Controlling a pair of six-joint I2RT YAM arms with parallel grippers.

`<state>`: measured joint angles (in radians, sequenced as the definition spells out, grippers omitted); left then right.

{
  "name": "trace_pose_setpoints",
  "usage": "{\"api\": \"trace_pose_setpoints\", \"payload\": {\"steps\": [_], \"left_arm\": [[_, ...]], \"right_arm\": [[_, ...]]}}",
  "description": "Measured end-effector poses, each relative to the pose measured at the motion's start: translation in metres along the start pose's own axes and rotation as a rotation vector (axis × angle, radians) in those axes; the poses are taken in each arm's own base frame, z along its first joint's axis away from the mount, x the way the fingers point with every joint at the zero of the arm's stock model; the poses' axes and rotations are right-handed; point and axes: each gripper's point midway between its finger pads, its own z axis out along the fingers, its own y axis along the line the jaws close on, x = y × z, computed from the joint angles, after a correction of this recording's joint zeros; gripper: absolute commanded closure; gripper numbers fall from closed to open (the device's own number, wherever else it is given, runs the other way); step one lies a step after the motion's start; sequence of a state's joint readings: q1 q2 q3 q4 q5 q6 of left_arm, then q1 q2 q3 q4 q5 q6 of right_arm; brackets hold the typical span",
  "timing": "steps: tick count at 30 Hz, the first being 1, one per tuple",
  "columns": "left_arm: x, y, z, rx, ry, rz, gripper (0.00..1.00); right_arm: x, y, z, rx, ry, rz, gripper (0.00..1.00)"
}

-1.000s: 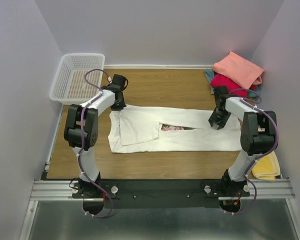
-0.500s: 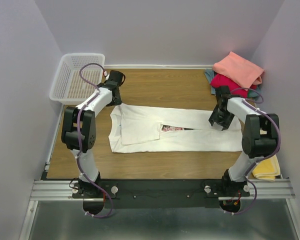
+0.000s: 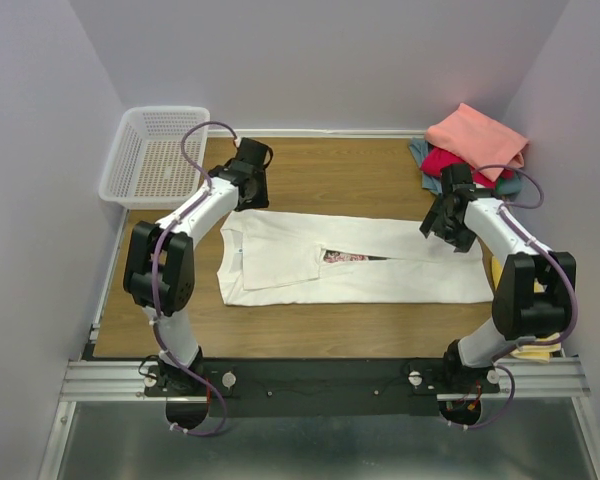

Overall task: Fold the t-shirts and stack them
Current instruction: Fold the tshirt

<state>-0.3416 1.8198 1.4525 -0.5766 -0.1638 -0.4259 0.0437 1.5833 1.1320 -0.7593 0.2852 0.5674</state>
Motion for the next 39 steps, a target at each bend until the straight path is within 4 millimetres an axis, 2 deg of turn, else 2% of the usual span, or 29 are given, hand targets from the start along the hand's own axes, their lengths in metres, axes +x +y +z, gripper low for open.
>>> {"api": "trace_pose_setpoints", "payload": {"steps": [4,6,12,15,19,23,29,32,35,39], "left_arm": [[0.026,-0.026,-0.001,0.051,0.043,0.035,0.58],[0.048,-0.034,0.001,0.070,0.090,0.048,0.58],[0.094,-0.024,0.010,0.054,0.198,0.037,0.59],[0.104,-0.019,0.011,0.045,0.228,0.023,0.60],[0.105,-0.020,0.014,0.044,0.233,0.013,0.64],[0.110,-0.022,0.030,0.021,0.271,0.008,0.67],[0.095,-0.023,0.041,-0.003,0.274,-0.006,0.68],[0.081,-0.021,0.051,-0.021,0.265,-0.024,0.69],[0.064,-0.015,0.061,-0.041,0.252,-0.048,0.69],[0.028,0.001,0.083,-0.076,0.220,-0.095,0.69]], "right_arm": [[0.000,-0.001,-0.002,0.000,0.001,0.004,0.17],[0.000,-0.001,-0.003,-0.001,-0.001,0.007,0.17],[0.000,-0.002,-0.008,-0.004,-0.005,0.017,0.19],[0.000,-0.002,-0.008,-0.005,-0.005,0.021,0.20],[0.001,-0.002,-0.008,-0.005,-0.004,0.025,0.20],[0.000,-0.002,-0.011,-0.008,-0.008,0.031,0.20],[0.000,-0.002,-0.012,-0.008,-0.009,0.037,0.20],[0.000,-0.002,-0.012,-0.008,-0.009,0.037,0.20],[-0.001,-0.002,-0.013,-0.009,-0.010,0.038,0.20],[-0.004,0.000,-0.015,-0.013,-0.015,0.040,0.20]]}}
